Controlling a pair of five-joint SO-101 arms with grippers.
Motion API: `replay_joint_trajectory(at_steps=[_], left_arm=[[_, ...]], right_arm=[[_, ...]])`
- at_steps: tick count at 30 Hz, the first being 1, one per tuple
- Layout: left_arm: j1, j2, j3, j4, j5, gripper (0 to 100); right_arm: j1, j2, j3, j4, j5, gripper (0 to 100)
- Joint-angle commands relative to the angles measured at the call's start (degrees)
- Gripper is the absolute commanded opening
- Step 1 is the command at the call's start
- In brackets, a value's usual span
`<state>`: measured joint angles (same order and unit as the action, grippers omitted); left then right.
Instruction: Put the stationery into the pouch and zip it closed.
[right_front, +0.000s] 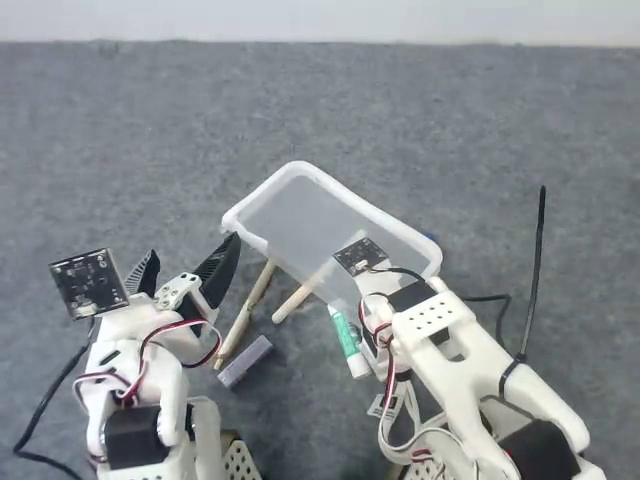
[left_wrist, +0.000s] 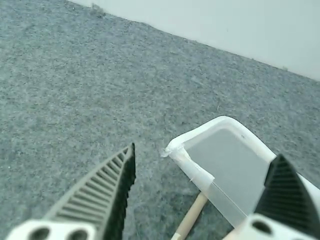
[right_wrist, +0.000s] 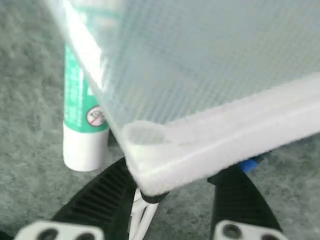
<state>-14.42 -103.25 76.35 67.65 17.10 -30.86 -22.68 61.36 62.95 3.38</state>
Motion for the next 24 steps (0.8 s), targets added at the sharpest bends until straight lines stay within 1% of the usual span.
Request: replay_joint_trajectory(at_steps=[1, 5, 9, 14, 20, 21, 24], left_arm=[[-0.35, -1.23, -0.22, -1.76, 0.26, 39], [-0.35, -1.23, -0.22, -1.76, 0.26, 39], [-0.35, -1.23, 0.04, -1.76, 0.26, 39], [-0.26, -1.23, 0.31, -1.85, 0.26, 39], [-0.26, -1.23, 0.22, -1.76, 0.26, 39], [-0.35, -1.23, 0.13, -1.76, 0.26, 39], [-0.35, -1.23, -0.04, -1.76, 0.35, 39]], right_arm=[[0.84, 0.92, -0.53, -1.54, 1.05, 16.9], [0.66, 1.98, -0.53, -3.21, 1.67, 9.3], [0.84, 0.92, -0.62, -3.38, 7.82, 0.2], [0.84, -6.29, -0.62, -0.57, 9.49, 0.7], [0.4, -23.08, -0.97, 3.56, 9.85, 0.7], [0.4, -25.98, -0.97, 4.0, 10.73, 0.7], [0.4, -33.89, -0.97, 4.35, 16.7, 0.7]])
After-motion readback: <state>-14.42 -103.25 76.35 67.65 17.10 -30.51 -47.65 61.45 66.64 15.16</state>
